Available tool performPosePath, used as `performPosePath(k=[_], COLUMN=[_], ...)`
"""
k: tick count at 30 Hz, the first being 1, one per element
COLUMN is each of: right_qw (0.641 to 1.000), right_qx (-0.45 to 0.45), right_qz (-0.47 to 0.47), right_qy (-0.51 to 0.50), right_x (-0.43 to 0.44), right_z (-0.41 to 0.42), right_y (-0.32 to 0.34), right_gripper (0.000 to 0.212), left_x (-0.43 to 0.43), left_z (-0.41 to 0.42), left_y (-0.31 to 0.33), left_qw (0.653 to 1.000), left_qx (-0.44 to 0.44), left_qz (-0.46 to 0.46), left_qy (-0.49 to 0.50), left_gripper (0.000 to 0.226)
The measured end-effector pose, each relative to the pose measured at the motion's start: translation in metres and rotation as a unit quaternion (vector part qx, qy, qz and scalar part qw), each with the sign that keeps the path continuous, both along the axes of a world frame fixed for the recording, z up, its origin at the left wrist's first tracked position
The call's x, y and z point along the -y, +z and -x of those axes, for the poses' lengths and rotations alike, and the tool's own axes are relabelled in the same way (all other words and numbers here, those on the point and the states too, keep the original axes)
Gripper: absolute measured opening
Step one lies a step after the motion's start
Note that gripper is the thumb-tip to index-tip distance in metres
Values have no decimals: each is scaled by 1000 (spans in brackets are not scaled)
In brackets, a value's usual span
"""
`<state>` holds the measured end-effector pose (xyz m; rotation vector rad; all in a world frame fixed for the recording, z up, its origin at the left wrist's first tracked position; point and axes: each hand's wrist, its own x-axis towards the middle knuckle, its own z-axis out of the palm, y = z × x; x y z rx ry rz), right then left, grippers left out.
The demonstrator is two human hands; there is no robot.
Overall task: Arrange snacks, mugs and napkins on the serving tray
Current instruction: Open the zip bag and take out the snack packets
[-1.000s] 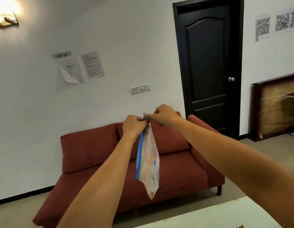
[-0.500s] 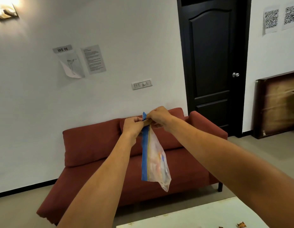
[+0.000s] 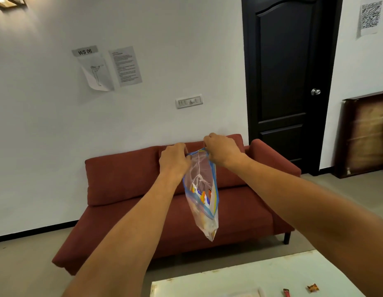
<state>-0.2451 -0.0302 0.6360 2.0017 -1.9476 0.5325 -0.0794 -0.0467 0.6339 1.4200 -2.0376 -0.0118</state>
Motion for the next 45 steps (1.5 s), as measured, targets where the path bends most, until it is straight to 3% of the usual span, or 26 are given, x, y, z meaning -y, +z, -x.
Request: performPosePath(k=[3, 6, 10, 12, 14, 18, 21, 22, 26, 30, 35, 37, 41, 45], right_qw=[992, 989, 996, 990, 967, 954, 948, 942, 917, 896, 919, 916, 936, 931], right_qx=[-87, -64, -8, 2, 90, 91, 111, 126, 178, 168, 149, 184, 148, 220], right_qz=[86, 124, -13, -133, -237, -282, -296, -309, -354, -406, -362, -356, -319, -289], right_qy=[-2, 47, 90, 48, -16, -48, -30, -32, -45, -69, -40, -16, 31, 41], right_x=[-6, -11, -15, -14, -18, -26, -18, -13, -9, -12, -13, -14, -21, -30], right_z=[-4, -23, -32, -24, -14, -3, -19, -26, -40, -59, -86, -99, -118, -113], right_y=[-12, -19, -16, -23, -35, -59, -69, -73, -91, -102, -101, -94, -67, -60], right_gripper=[30, 26, 8, 19, 30, 34, 9, 10, 43, 50, 47, 39, 12, 12], left_x=[-2, -3, -3, -2, -2, -2, -6, -8, -17, -21, -18, -16, -11, -8], left_z=[6, 13, 8, 0, -7, -18, -20, -18, -16, -27, -55, -66, -85, -106], left_y=[-1, -2, -8, -12, -15, -21, -27, -28, -26, -29, -41, -49, -70, -100], left_qw=[999, 998, 995, 989, 987, 989, 984, 982, 975, 976, 975, 976, 975, 967], left_qx=[-41, -55, -73, -105, -116, -97, -119, -132, -161, -136, -141, -134, -128, -150], left_qz=[-21, -40, -64, -92, -101, -109, -128, -135, -154, -167, -164, -161, -153, -174], left_qy=[12, 5, 22, 40, 44, 39, 30, 24, 8, 16, 55, 65, 96, 107], left_gripper=[9, 12, 11, 8, 9, 9, 9, 10, 12, 19, 19, 18, 10, 10])
